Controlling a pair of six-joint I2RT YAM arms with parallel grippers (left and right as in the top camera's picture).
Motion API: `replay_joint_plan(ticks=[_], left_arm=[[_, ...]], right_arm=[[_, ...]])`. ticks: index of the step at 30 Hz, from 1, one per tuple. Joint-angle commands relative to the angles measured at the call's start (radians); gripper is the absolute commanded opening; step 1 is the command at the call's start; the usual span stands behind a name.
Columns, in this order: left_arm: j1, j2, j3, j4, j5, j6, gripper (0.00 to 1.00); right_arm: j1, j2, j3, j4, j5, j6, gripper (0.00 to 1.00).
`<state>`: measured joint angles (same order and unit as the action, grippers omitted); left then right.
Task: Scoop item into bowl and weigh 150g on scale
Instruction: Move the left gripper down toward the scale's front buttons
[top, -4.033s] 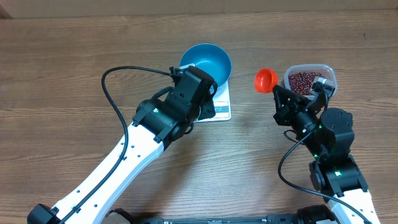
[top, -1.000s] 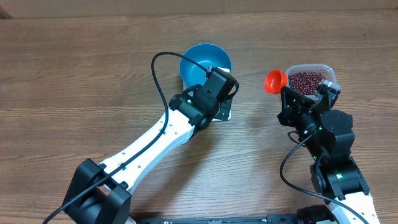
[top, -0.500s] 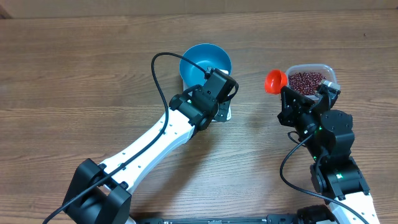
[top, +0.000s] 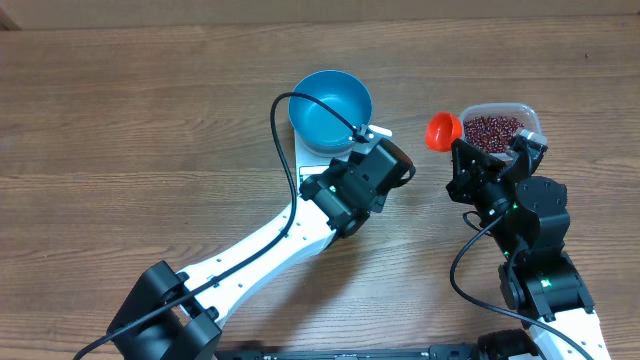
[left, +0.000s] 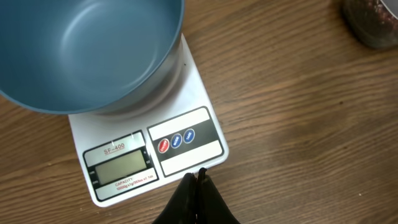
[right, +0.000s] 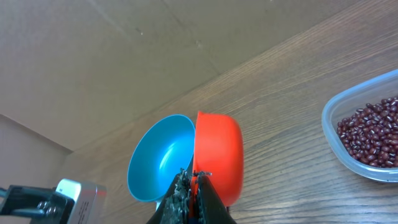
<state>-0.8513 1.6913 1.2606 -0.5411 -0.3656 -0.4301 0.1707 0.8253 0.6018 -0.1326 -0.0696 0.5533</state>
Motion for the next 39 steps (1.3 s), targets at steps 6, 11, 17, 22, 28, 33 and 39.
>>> replay_joint_plan(ticks=[6, 11, 17, 22, 28, 33, 39], left_arm=[[0.034, 0.001, -0.058, 0.093, 0.014, -0.009, 0.05], [0.063, -0.034, -0.134, 0.188, 0.091, 0.032, 0.04], [0.074, -0.048, -0.179, 0.23, 0.126, 0.097, 0.05], [0.081, -0.048, -0.179, 0.225, 0.127, 0.097, 0.05], [0.111, -0.044, -0.18, 0.166, 0.131, 0.082, 0.04], [0.112, -0.044, -0.188, 0.164, 0.131, 0.081, 0.04], [0.113, -0.042, -0.194, 0.164, 0.128, 0.083, 0.04]], right_arm=[[-0.003, -0.012, 0.026, -0.004, 0.029, -0.013, 0.04], [-0.003, -0.012, 0.026, -0.012, 0.048, -0.013, 0.04], [-0.003, -0.012, 0.026, -0.012, 0.05, -0.013, 0.04], [-0.003, -0.012, 0.026, -0.012, 0.05, -0.013, 0.04], [-0.003, -0.011, 0.026, -0.012, 0.049, -0.012, 0.04], [-0.003, -0.011, 0.026, -0.012, 0.05, -0.012, 0.04], [-0.003, -0.011, 0.026, -0.013, 0.05, -0.012, 0.04]])
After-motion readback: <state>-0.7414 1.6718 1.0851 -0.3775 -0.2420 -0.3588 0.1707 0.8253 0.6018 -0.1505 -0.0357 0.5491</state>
